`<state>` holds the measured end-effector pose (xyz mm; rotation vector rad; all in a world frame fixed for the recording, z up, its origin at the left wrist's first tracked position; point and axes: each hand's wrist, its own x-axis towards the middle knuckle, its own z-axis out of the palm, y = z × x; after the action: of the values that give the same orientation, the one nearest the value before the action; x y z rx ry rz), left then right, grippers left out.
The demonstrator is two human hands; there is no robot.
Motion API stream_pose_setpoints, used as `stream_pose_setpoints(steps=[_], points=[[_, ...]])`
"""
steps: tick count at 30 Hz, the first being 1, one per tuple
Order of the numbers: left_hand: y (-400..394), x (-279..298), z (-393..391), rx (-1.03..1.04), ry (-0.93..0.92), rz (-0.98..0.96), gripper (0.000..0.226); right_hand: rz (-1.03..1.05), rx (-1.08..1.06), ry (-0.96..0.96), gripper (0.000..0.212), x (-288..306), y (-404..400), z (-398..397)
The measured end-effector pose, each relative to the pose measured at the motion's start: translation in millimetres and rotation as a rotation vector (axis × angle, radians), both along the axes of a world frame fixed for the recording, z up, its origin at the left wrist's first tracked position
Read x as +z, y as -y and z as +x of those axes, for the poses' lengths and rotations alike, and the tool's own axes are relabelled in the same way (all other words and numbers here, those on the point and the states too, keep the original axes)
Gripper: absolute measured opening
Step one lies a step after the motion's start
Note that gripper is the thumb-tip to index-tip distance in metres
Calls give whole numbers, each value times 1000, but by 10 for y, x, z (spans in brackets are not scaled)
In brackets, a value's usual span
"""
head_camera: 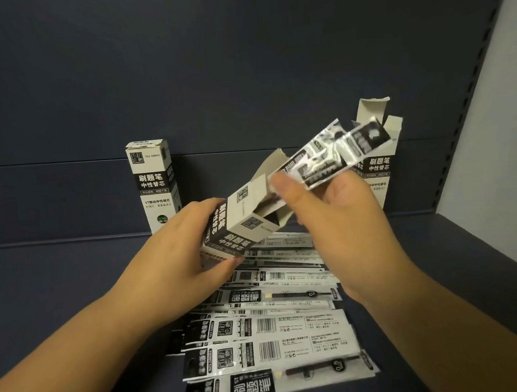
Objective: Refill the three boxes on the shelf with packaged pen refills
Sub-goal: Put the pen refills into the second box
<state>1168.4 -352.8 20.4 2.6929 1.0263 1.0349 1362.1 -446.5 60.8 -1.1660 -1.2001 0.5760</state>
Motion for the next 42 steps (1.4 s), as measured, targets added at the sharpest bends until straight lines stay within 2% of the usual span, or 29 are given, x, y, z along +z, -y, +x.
stream_pose_setpoints(steps=[2,6,11,14,16,19,21,24,26,30,34,38,42], points=[[0,-1,-1,7,11,-6,73,-90,-96,-28,53,15,26,14],[3,-8,-2,9,12,-9,74,-114,-83,66,63,-29,7,51],[-2,-13,9,-5,24,-31,72,-26,104,113,29,-14,9,0],[-20,-12,6,-2,65,-72,71,114,16,150,20,1,8,44],[-18,-12,5,-2,66,-68,71,129,-5,184,18,-5,-11,69],[5,-8,13,-19,50,-60,71,32,88,272,12,-48,-51,81],[8,-7,20,-18,46,-59,71,41,127,251,13,-56,-64,81],[-4,-9,17,-10,57,-56,69,158,57,138,14,-30,-77,114],[-3,-10,14,-6,58,-57,70,158,32,163,7,-16,-84,144],[11,-4,17,-17,23,-46,71,21,144,275,6,-34,-93,150],[8,6,7,-22,39,-62,70,104,93,204,6,20,-81,186],[15,4,6,-26,4,-50,70,32,143,251,6,-10,-80,174],[11,9,6,-36,17,-63,71,119,56,234,5,-52,-89,130]])
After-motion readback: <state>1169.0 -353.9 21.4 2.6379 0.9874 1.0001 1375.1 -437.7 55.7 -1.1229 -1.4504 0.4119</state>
